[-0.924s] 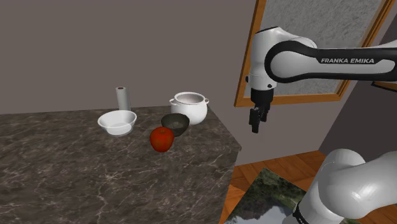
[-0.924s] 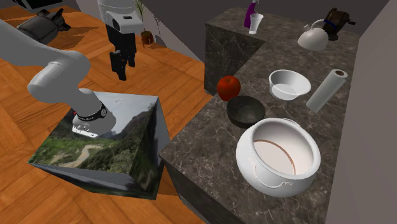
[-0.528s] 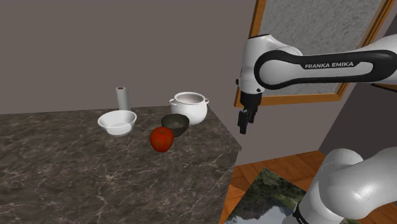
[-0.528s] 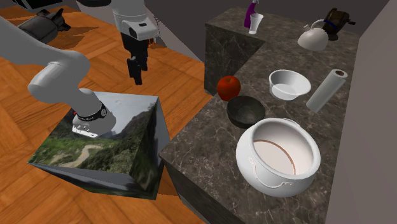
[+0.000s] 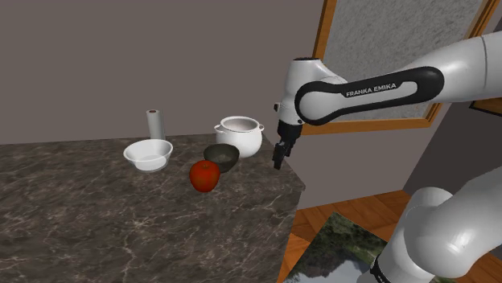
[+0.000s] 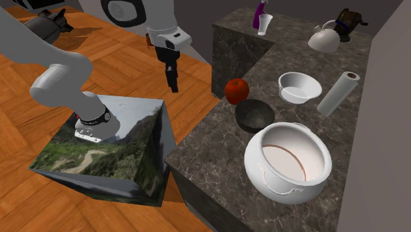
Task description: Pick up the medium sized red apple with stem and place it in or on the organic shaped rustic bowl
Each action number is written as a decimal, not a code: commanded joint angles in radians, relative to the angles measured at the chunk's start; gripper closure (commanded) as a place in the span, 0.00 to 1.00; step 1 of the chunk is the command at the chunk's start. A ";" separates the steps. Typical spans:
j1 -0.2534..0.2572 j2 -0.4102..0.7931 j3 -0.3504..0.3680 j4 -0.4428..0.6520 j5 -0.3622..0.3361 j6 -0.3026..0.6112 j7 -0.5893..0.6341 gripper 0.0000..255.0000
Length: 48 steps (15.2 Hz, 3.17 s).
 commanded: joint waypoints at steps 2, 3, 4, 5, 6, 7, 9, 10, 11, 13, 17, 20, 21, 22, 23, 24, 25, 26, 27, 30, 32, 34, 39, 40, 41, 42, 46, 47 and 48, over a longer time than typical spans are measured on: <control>0.017 0.097 0.001 0.040 0.017 0.114 -0.028 0.00; 0.023 0.126 0.001 0.053 0.023 0.148 -0.039 0.00; 0.029 0.155 0.001 0.068 0.030 0.180 -0.049 0.00; 0.034 0.183 0.002 0.084 0.037 0.211 -0.061 0.00; 0.040 0.212 0.003 0.100 0.044 0.241 -0.072 0.00; 0.045 0.241 0.003 0.118 0.051 0.269 -0.084 0.00; 0.056 0.298 0.006 0.157 0.068 0.323 -0.109 0.00; 0.061 0.326 0.008 0.177 0.076 0.349 -0.122 0.00; 0.066 0.354 0.010 0.199 0.085 0.373 -0.135 0.00; 0.075 0.410 0.015 0.245 0.103 0.417 -0.162 0.00; 0.091 0.520 0.030 0.348 0.140 0.493 -0.218 0.00; 0.098 0.588 0.044 0.421 0.162 0.532 -0.254 0.00; 0.098 0.600 0.044 0.424 0.161 0.541 -0.253 0.00; 0.099 0.611 0.045 0.426 0.161 0.551 -0.253 0.00; 0.100 0.623 0.045 0.429 0.160 0.560 -0.252 0.00; 0.101 0.635 0.045 0.431 0.159 0.569 -0.252 0.00; 0.102 0.646 0.046 0.435 0.158 0.578 -0.251 0.00; 0.103 0.658 0.046 0.438 0.158 0.586 -0.251 0.00; 0.104 0.671 0.046 0.441 0.157 0.595 -0.250 0.00; 0.105 0.677 0.046 0.443 0.156 0.600 -0.250 0.00; 0.105 0.677 0.046 0.443 0.156 0.600 -0.250 0.00; 0.105 0.677 0.046 0.443 0.156 0.600 -0.250 0.00; 0.105 0.677 0.046 0.443 0.156 0.600 -0.250 1.00; 0.105 0.677 0.046 0.443 0.156 0.600 -0.250 1.00; 0.105 0.677 0.046 0.443 0.156 0.600 -0.250 1.00; 0.105 0.677 0.046 0.443 0.156 0.600 -0.250 1.00; 0.105 0.671 0.046 0.449 0.155 0.588 -0.248 1.00; 0.105 0.664 0.045 0.454 0.154 0.576 -0.246 1.00; 0.105 0.658 0.045 0.460 0.152 0.564 -0.244 1.00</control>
